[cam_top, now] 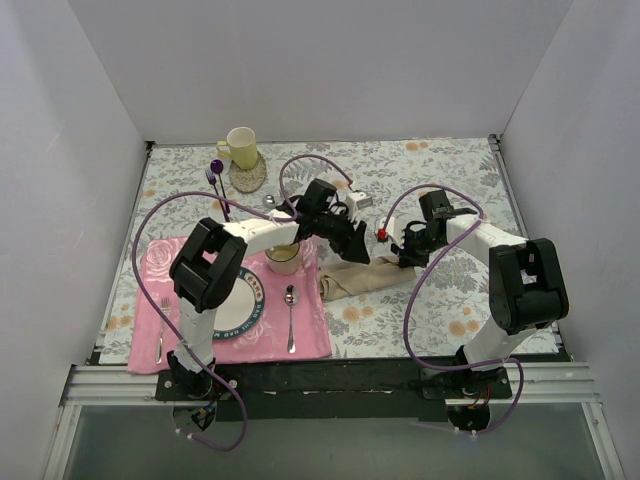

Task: Fold the napkin into a case and place the utensils inside
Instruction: Stuff the top corner of the smaller-rectangle-folded napkin into the folded napkin.

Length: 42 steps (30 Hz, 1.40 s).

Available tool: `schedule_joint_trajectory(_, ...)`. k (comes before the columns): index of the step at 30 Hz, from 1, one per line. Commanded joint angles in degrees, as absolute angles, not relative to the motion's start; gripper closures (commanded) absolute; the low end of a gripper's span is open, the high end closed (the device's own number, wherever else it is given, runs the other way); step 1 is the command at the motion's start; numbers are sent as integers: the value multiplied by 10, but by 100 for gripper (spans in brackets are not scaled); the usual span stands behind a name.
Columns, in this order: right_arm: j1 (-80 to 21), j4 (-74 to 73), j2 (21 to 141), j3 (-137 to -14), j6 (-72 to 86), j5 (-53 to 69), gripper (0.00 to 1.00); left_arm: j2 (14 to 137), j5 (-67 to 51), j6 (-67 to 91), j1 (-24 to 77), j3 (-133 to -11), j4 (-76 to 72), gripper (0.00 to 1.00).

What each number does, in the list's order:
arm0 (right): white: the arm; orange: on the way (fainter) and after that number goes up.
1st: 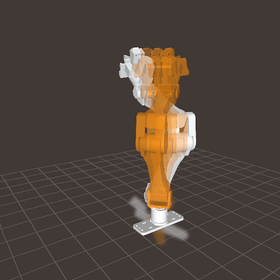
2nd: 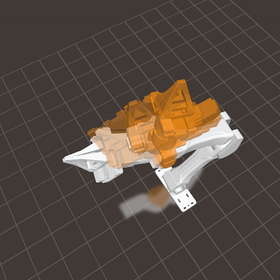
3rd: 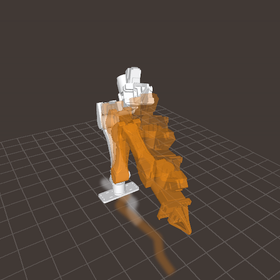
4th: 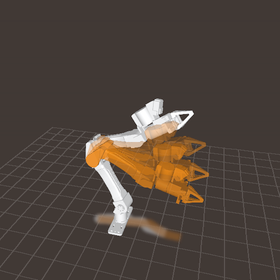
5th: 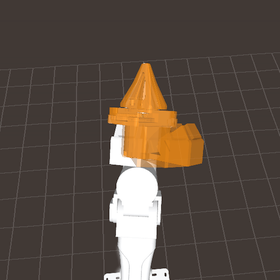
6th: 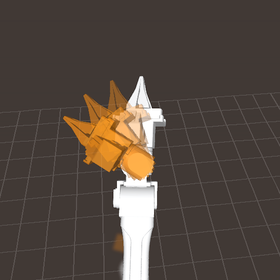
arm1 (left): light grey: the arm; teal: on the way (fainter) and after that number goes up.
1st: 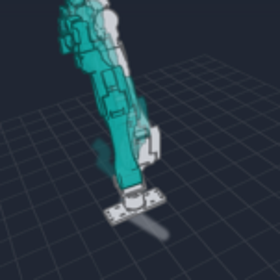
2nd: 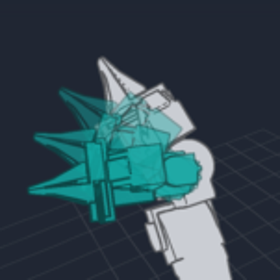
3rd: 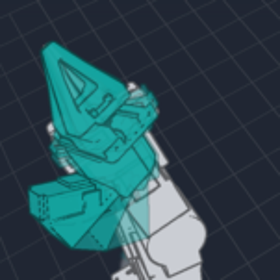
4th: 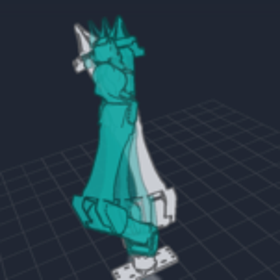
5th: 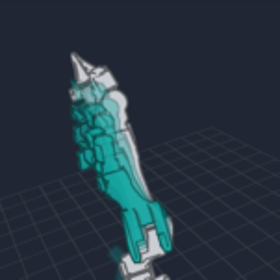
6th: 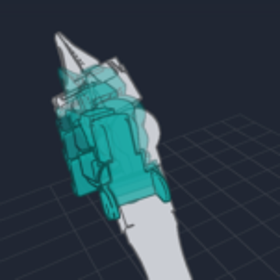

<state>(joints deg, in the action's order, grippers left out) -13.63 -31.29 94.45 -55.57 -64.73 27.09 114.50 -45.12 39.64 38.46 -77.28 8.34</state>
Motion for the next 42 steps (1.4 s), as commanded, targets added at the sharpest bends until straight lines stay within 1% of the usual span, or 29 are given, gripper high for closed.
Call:
schedule_joint_trajectory(1,-143,-333,933,-549,-637,274,99,1151,-453,428,418,-812,48,48)
schedule_joint_trajectory(7,-143,-333,931,-548,-630,282,99,1198,-416,491,431,-816,5,51)
schedule_joint_trajectory(9,-143,-333,931,-548,-625,284,99,1205,-408,502,431,-811,3,51)
schedule_joint_trajectory(13,-144,-332,928,-548,-623,295,99,1205,-390,521,430,-787,-54,53)
schedule_joint_trajectory(15,-143,-330,927,-548,-614,297,99,1204,-402,534,429,-769,-76,53)
schedule_joint_trajectory(20,-143,-319,927,-545,-597,295,99,1217,-429,562,429,-773,-87,55)
schedule_joint_trajectory(23,-143,-305,918,-536,-588,298,99,1230,-444,589,429,-776,-97,57)
schedule_joint_trajectory(28,-143,-284,901,-516,-572,300,99,1249,-449,618,430,-784,-102,59)
schedule_joint_trajectory(38,-143,-279,895,-513,-560,301,99,1256,-463,627,431,-792,-99,59)
schedule_joint_trajectory(42,-143,-277,895,-515,-550,301,99,1253,-458,602,443,-796,-85,59)
